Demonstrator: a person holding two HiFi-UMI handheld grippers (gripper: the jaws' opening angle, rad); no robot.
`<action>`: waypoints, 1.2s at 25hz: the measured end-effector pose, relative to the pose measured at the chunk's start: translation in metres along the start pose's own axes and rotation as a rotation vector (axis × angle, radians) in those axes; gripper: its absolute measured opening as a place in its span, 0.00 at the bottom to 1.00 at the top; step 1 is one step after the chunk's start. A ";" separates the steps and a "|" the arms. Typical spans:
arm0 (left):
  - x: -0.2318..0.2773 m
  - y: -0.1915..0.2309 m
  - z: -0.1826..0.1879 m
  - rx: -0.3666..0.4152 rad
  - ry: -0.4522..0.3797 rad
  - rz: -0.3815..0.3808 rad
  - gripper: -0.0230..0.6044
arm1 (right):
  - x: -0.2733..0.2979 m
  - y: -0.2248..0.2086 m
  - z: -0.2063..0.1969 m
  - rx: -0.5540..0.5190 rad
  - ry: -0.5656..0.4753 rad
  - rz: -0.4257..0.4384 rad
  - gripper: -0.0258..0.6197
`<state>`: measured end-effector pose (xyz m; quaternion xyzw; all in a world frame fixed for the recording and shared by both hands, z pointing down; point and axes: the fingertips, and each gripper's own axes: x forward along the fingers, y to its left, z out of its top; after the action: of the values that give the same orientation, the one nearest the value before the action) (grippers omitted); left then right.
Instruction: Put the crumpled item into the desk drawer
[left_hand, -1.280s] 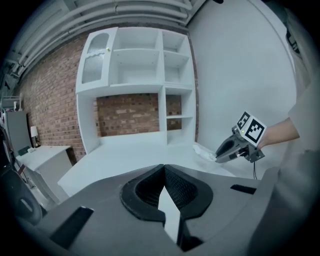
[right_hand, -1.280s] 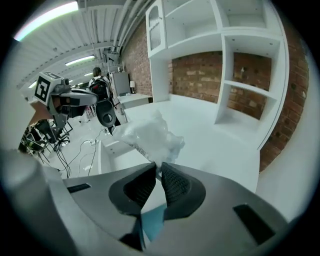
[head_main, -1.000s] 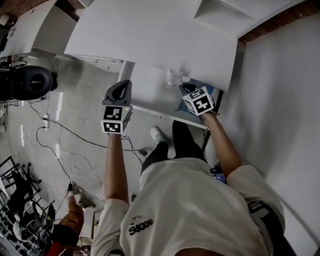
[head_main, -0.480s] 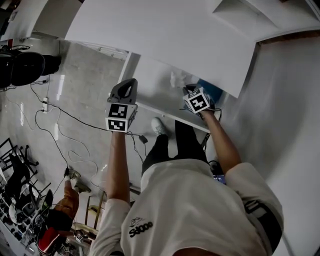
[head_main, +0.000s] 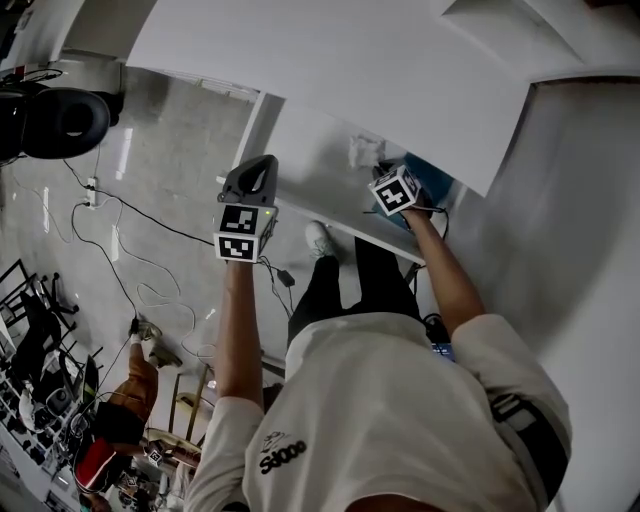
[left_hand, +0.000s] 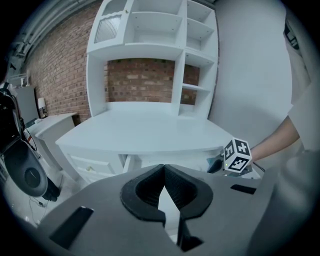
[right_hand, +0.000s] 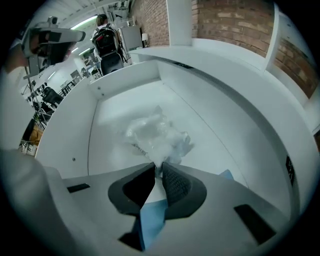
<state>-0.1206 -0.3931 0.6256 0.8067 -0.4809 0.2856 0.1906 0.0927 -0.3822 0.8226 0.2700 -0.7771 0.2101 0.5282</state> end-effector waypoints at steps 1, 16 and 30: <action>0.000 0.000 0.000 -0.002 0.001 0.001 0.07 | 0.001 0.000 0.000 0.004 0.001 0.002 0.09; -0.010 -0.009 -0.004 -0.082 -0.055 0.017 0.07 | -0.011 0.009 -0.016 0.172 -0.024 0.057 0.26; -0.067 -0.022 0.019 -0.046 -0.203 -0.008 0.07 | -0.161 -0.017 -0.004 0.235 -0.284 -0.217 0.05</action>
<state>-0.1214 -0.3493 0.5670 0.8288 -0.5011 0.1903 0.1606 0.1543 -0.3611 0.6742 0.4386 -0.7803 0.2009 0.3980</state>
